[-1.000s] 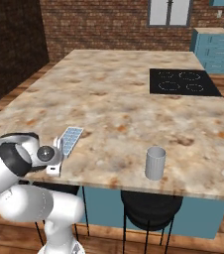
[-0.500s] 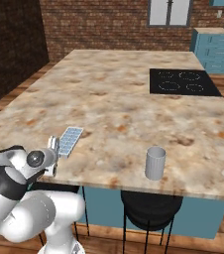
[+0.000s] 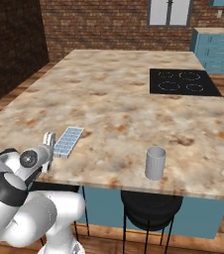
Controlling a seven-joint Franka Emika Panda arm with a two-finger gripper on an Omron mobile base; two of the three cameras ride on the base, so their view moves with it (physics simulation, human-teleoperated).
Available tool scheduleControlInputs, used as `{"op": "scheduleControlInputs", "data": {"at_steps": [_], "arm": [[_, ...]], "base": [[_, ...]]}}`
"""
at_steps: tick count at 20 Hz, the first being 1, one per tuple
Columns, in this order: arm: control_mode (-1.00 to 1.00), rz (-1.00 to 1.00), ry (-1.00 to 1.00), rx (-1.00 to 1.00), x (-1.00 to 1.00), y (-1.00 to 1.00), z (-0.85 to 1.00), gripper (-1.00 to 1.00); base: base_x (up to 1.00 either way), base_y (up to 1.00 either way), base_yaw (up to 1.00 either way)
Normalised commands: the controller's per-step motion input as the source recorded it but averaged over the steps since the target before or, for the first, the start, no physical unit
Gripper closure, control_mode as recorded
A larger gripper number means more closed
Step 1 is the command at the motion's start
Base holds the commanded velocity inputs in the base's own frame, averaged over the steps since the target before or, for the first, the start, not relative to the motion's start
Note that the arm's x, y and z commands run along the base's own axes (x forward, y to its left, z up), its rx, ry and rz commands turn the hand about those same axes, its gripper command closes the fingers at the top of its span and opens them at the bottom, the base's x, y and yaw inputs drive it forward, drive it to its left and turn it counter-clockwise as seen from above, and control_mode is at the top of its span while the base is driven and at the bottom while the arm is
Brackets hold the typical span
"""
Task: Open the freezer door, pick up the ice cube tray from the freezer, and place it on the dining counter.
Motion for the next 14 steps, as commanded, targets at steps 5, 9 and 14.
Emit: {"op": "scheduleControlInputs", "data": {"at_steps": [5, 9, 14], "arm": [[-1.0, 0.0, 0.32, 0.0, 0.0, 0.0, 1.0, -1.0], [-1.0, 0.0, 0.3, 0.0, 0.0, 0.0, 1.0, -1.0], [-1.0, 0.0, 0.25, 0.0, 0.0, 0.0, 1.0, -1.0]], "base": [[0.0, 0.0, 0.0], [0.0, 0.0, 0.0], [0.0, 0.0, 0.0]]}}
